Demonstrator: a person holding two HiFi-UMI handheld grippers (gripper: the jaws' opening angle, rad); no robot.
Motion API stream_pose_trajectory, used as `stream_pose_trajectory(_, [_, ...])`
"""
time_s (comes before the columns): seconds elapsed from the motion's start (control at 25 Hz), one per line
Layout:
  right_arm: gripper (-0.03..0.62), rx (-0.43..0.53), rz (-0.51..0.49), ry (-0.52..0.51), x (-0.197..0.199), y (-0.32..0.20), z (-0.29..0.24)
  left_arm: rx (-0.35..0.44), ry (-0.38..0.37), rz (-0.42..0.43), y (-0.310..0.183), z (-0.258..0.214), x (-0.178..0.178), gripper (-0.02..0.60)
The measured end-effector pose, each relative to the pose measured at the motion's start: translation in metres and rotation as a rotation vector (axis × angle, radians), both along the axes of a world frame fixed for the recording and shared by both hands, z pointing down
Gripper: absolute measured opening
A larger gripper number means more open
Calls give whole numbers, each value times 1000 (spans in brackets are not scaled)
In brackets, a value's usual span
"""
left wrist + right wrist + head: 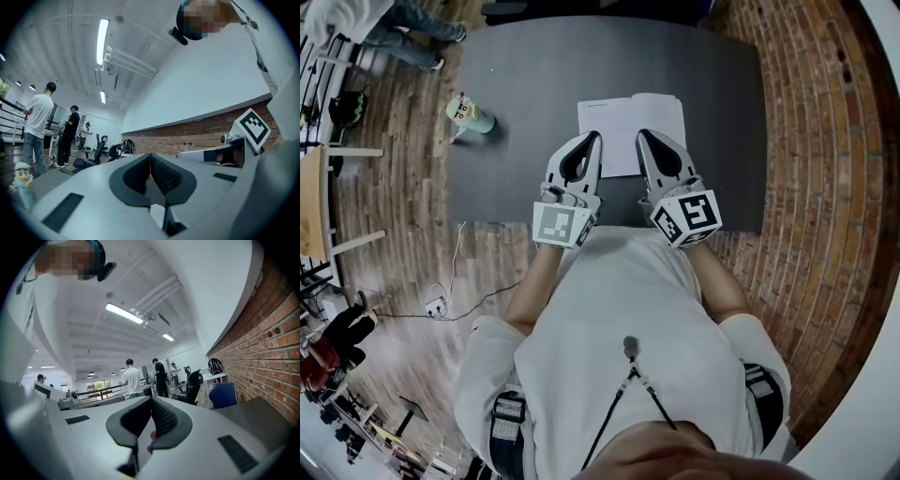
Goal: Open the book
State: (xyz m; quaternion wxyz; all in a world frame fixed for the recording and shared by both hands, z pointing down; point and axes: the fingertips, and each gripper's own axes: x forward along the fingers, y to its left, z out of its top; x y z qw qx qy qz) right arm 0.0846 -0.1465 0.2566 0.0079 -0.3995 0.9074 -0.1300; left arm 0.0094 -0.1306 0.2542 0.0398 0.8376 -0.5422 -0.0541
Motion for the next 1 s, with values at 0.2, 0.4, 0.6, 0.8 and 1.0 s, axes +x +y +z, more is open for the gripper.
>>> stream_pose_trajectory(0.2, [35, 13, 8, -7, -2, -1, -8, -8, 0, -8, -2, -1, -5, 23])
stream_pose_trajectory(0.4, [35, 8, 7, -7, -1, 2, -10, -6, -5, 10, 0, -2, 2, 23])
stream_pose_trajectory(0.6, [35, 19, 2, -12, 3, 1, -15, 1, -14, 21, -1, -5, 8, 23])
stream_pose_trajectory(0.8, [35, 23, -9, -16, 0, 6, -19, 8, -28, 16, 4, -10, 5, 23])
stream_pose_trajectory(1.0, [35, 20, -19, -19, -1, 5, -17, -1, -20, -1, 5, -6, 0, 23])
